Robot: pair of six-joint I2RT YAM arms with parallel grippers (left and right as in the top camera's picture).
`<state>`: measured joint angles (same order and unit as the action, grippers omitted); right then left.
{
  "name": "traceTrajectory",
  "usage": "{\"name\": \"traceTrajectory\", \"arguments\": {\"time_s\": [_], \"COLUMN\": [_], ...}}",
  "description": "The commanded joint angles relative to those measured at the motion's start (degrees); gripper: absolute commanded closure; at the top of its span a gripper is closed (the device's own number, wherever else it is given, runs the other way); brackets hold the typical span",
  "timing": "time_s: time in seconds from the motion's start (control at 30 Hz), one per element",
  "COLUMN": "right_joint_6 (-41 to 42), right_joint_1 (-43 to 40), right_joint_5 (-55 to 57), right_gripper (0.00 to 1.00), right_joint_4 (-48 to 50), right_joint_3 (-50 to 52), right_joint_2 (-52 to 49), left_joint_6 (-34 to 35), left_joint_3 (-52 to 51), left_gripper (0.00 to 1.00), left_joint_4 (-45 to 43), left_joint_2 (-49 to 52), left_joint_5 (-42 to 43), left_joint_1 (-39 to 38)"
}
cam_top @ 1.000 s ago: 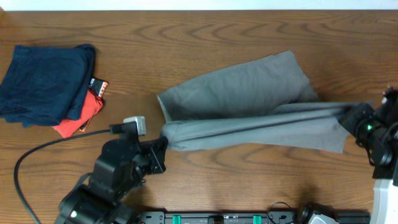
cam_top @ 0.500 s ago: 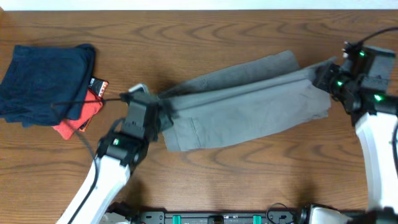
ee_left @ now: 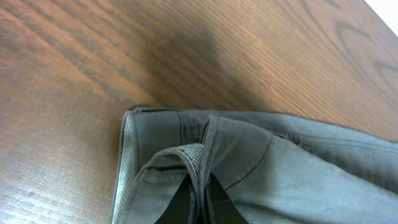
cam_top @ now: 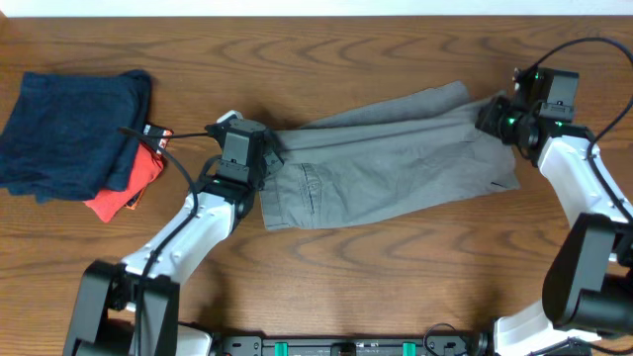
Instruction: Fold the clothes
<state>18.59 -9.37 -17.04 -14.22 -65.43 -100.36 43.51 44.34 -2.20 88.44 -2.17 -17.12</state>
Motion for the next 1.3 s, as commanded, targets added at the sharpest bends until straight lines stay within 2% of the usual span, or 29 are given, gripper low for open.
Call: {"name": "traceTrajectory", "arguments": {"time_s": [0.0,0.03,0.1,0.13,0.17,0.33,0.43,0.47,0.53,0.7,0.8,0.87,1.0,1.1,1.27], "right_joint_6": [0.2,1.5,3.5,3.8,3.8,1.9,-1.3,-3.5,-6.9,-6.9,-7.1,-6.8,-2.6,-1.6,-1.4], "right_joint_1": [0.9,1.2,1.5,1.5,1.4,0.2,0.0,0.0,0.6,2.0,1.9,1.7,0.7,-0.3,-0.9], "right_joint_5": [-7.3,-8.8,-11.0,-12.2,-13.2,-12.9,-12.9,-12.6,-6.5,9.6,11.1,11.9,17.9,20.7,20.7], "right_gripper": [0.97,0.84,0.59,0.55,0.49,0.41,0.5,0.56,0.68,0.69,0.64,0.64,0.66,0.73,0.71], "right_joint_4": [6.5,9.5,14.7,16.3,17.0,8.5,0.0,-3.2,-10.0,-15.6,-16.7,-17.4,-20.5,-23.9,-26.2], "right_joint_3": [-0.9,-0.9,-0.9,-0.9,-0.9,-0.9,-0.9,-0.9,-0.7,2.5,6.0,8.5,11.8,12.2,11.8], "right_joint_2": [-0.7,-0.7,-0.6,-0.5,-0.2,1.7,2.2,2.2,1.7,-0.6,-1.8,-2.0,-2.0,-2.0,-0.5], "left_joint_6": [0.1,0.1,0.1,0.1,0.1,0.0,-1.3,-2.5,-5.2,-9.2,-9.2,-9.2,-9.2,-9.2,-8.6], "left_joint_3": [0.4,0.4,0.4,0.5,0.5,0.5,0.5,0.5,0.5,-0.2,-0.7,-0.7,-0.8,-0.9,-0.9], "left_gripper": [0.88,0.73,0.29,0.12,0.0,0.02,0.02,0.02,0.02,0.02,0.02,0.02,0.02,0.02,0.02], "left_joint_4": [-3.5,-5.6,-9.3,-10.6,-11.4,-9.7,-6.3,-4.5,0.3,7.6,11.1,12.7,14.0,14.0,13.6], "left_joint_2": [0.5,0.3,-0.2,-0.6,-1.2,-4.1,-4.6,-4.5,-4.1,-2.0,-1.1,-0.9,-0.9,-0.8,0.3], "left_joint_5": [-2.8,-2.7,-1.6,-0.4,1.7,14.7,21.5,22.9,22.6,19.1,18.2,18.0,18.2,18.2,18.2], "left_joint_1": [1.2,1.6,2.4,3.0,3.7,7.0,6.9,6.5,5.5,3.6,3.5,3.5,3.5,3.5,3.5]}}
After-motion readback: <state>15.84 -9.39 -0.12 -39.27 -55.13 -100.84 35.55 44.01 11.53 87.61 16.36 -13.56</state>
